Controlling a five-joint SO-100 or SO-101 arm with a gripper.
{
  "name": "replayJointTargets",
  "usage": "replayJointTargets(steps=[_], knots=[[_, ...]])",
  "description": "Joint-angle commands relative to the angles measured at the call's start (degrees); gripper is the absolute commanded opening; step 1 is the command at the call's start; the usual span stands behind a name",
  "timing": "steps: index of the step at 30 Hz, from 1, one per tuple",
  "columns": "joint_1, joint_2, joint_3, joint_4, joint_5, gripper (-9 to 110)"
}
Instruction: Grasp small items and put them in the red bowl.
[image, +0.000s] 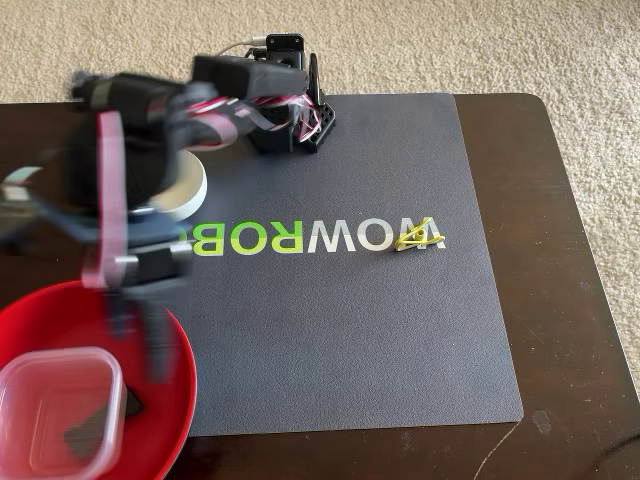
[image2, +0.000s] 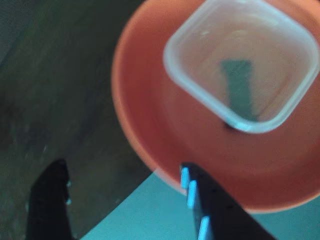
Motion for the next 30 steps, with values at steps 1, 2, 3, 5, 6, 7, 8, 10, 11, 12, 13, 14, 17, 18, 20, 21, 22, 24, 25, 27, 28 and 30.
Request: replayJointTargets(steps=[1, 2, 3, 5, 6, 7, 8, 10, 11, 12, 13, 14, 17, 18, 20, 21, 22, 24, 25, 27, 28, 30], knots=[[-14.1, 14.6, 13.4, 0.2, 2.2, 28], [-17.5, 18.5, 19.7, 0.2, 4.0, 28], [-20.7, 22.7, 27.8, 0.2, 7.0, 28], [-25.9, 29.4, 41.7, 0.2, 11.4, 27], [-28.0, 32.8, 49.9, 0.1, 14.9, 27], [-29.5, 34.8, 55.8, 0.0, 15.9, 27], [-30.8, 35.9, 61.3, 0.1, 16.8, 27], [-31.6, 38.9, 71.7, -0.9, 16.8, 26], [-31.6, 40.2, 76.0, -2.5, 14.9, 26], [-31.6, 41.5, 81.0, -5.5, 11.7, 23], [-31.6, 42.9, 86.6, -9.2, 8.2, 22], [-31.8, 44.1, 91.4, -12.1, 4.8, 21], [-33.7, 49.7, 104.5, -20.9, -5.9, 17], [-35.2, 52.6, 108.8, -24.1, -9.5, 17], [-39.9, 57.9, 115.8, -27.3, -16.8, 17], [-42.9, 60.4, 119.2, -28.6, -20.1, 17], [-46.5, 63.2, 122.6, -29.9, -22.6, 17], [-52.1, 69.1, 128.5, -33.3, -27.8, 18], [-54.1, 70.9, 129.9, -34.4, -30.4, 18], [-57.1, 70.9, 129.9, -34.7, -34.8, 19], [-57.8, 70.1, 129.6, -35.6, -36.3, 19], [-57.7, 67.6, 128.8, -38.8, -37.3, 19]])
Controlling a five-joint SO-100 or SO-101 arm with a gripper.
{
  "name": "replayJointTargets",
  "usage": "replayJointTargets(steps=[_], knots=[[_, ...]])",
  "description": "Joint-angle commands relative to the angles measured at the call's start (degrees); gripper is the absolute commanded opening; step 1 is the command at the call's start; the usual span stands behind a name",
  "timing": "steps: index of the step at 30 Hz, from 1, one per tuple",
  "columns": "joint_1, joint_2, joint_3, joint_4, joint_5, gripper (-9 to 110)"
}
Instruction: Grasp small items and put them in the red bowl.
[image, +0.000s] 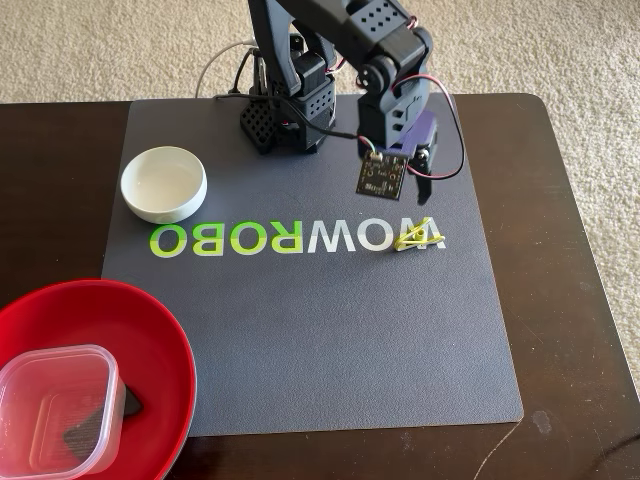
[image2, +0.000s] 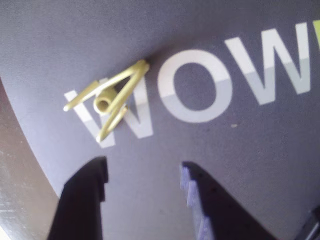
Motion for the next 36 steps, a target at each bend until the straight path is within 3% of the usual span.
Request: replayJointTargets(steps=[1, 6, 14, 22, 36], knots=[[-0.4, -3.1, -1.9, -4.0, -2.5, 19], [5.6, -15.7, -12.8, -7.0, -0.5, 20], [8.4, -26.7, -18.8, -7.3, -6.2, 20], [4.5, -20.8, -12.1, -7.1, -9.1, 26], [1.5, -2.5, -2.6, -1.8, -7.6, 26]])
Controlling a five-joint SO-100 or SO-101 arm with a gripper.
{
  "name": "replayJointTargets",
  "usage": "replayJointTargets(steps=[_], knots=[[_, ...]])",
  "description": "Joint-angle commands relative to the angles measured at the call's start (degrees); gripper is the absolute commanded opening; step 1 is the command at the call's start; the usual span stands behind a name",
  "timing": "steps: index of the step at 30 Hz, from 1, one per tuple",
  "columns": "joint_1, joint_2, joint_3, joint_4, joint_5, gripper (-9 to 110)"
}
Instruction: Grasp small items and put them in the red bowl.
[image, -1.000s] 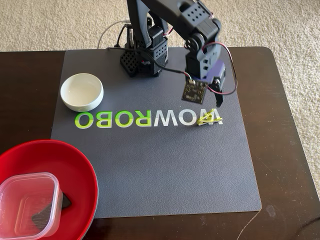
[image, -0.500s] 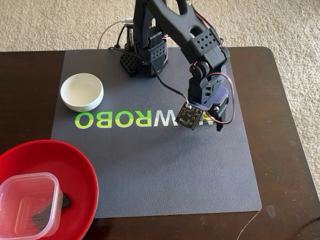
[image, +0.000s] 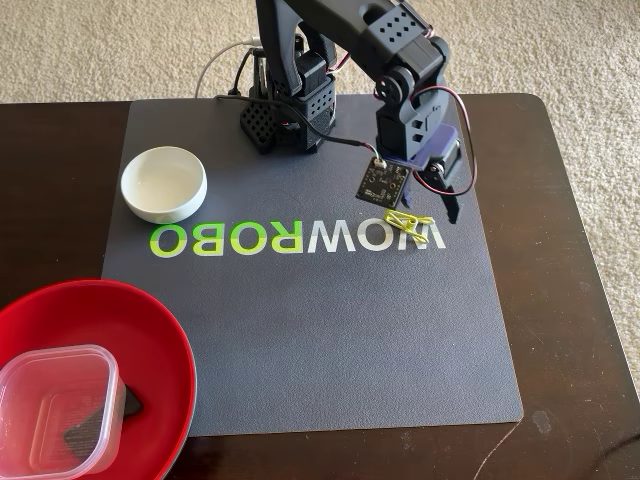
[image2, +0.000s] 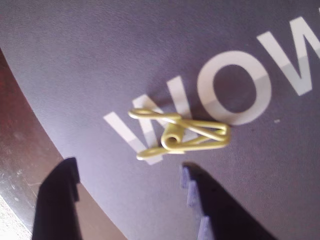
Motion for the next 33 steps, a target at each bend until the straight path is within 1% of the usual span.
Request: replayJointTargets(steps=[1, 4, 6, 9, 12, 14, 16, 19, 23, 25, 29, 33], knots=[[0.7, 3.9, 2.0, 1.2, 0.4, 26], [-1.6, 5.4, 3.9, 0.8, -2.9, 26], [-1.4, 2.4, 2.5, -1.5, -5.3, 26], [-4.7, -3.7, 1.5, -5.5, -10.0, 26], [-4.3, -7.6, 0.3, -8.2, -14.2, 25], [-3.0, -8.5, -1.1, -8.3, -20.2, 26], [-1.7, -6.6, -1.2, -9.0, -22.5, 28], [-0.6, 1.0, 0.1, -9.4, -28.4, 28], [-0.8, 10.3, 6.6, -10.5, -37.7, 37], [-1.5, 12.1, 10.4, -13.4, -39.1, 39], [-1.1, 6.0, 11.1, -14.5, -43.4, 38], [-0.2, -4.0, 8.3, -14.2, -44.9, 40]])
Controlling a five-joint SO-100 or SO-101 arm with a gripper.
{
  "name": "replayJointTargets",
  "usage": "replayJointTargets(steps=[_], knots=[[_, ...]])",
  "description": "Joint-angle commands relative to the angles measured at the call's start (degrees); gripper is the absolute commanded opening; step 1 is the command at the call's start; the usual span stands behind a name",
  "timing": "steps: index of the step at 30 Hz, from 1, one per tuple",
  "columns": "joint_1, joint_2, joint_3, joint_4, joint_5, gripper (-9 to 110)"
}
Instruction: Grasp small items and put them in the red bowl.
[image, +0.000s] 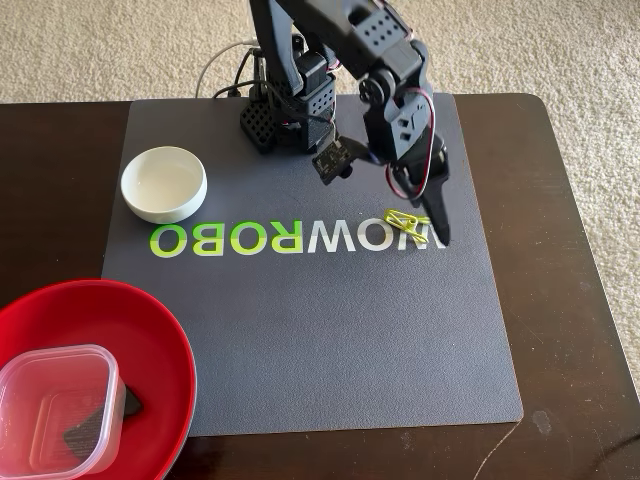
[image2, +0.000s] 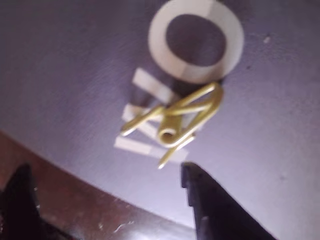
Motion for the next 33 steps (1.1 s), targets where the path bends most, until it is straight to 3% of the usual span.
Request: replayJointTargets(steps=[1, 11, 22, 33], knots=[[1.6, -6.7, -3.9, 0.9, -1.5, 39], [5.9, -13.0, -6.9, 3.8, -0.5, 36], [6.2, -20.0, -13.1, 8.9, 2.5, 16], [5.2, -21.4, -14.4, 9.1, 5.5, 5]])
